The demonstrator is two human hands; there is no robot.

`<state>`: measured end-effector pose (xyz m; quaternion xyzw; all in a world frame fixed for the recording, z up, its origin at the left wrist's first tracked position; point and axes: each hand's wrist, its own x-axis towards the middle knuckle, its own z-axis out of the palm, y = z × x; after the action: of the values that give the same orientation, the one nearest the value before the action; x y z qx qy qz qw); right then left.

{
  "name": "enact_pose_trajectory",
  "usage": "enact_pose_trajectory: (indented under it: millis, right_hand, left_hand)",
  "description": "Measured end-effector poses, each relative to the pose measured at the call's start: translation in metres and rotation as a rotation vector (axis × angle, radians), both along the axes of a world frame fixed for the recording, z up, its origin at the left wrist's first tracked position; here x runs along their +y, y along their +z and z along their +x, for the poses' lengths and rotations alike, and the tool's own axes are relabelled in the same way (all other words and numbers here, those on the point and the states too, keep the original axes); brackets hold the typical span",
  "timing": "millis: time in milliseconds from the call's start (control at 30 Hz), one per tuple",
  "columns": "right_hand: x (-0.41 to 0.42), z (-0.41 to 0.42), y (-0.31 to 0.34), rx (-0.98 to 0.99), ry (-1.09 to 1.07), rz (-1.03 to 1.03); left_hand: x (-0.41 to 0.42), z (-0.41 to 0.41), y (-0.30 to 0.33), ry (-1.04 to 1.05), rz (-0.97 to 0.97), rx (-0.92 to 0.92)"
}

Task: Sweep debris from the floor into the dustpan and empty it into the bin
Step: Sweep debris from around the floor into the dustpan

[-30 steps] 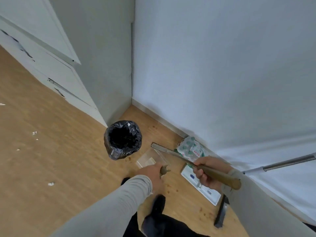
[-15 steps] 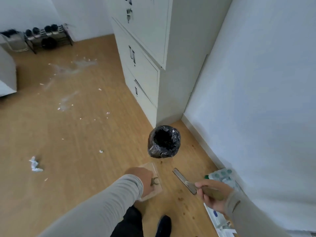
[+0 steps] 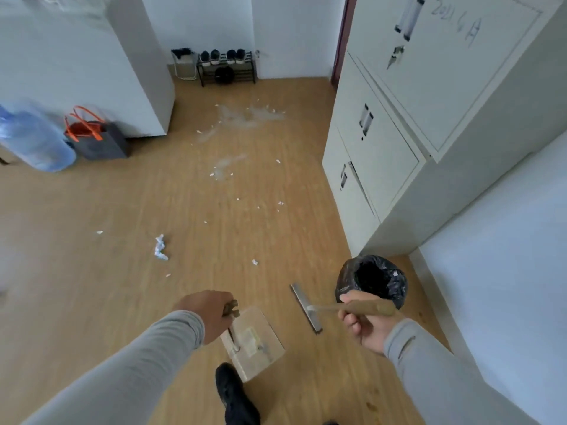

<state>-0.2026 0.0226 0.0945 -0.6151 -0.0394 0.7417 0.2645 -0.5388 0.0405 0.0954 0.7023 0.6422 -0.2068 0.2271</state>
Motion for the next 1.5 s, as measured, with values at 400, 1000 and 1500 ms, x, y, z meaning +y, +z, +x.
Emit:
enact_pose_trajectory:
  millis: [400, 1000, 1500]
  right_hand:
    - [0.053, -0.114, -0.025, -0.505, 0.646, -0.197]
    - [0.299, -0.114, -0.032, -0.456, 0.855, -0.146]
    - [0.305, -0.214, -0.101, -0.650, 0.981, -0.123]
  left_hand:
    - [0.078, -0.140, -0.025, 0.123, 0.021, -0.037]
    - [0.225, -0.132, -0.041, 0.246, 0.011, 0.021]
    - [0.293, -0.175, -0.135, 0.154, -0.036, -0.028]
